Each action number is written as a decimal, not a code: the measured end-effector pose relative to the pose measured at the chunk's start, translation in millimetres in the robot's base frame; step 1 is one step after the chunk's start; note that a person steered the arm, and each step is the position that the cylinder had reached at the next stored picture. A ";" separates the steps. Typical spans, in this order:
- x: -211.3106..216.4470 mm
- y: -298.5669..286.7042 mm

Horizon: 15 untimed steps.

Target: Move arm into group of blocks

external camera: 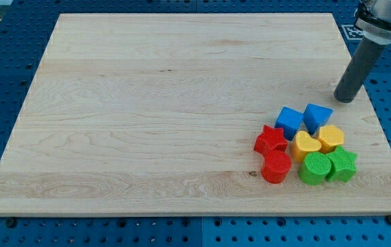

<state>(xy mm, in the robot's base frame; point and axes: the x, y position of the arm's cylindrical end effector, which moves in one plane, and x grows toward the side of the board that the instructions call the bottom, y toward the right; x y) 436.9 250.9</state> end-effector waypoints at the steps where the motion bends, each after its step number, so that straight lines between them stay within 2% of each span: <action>1: 21.9 3.3; 2: 36.9 3.5; 8: 61.4 3.5; 10: 95.2 3.4; 12: 102.3 0.3; 13: 96.4 -25.6; 15: 80.4 -37.8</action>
<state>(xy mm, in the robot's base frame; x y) 517.3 213.1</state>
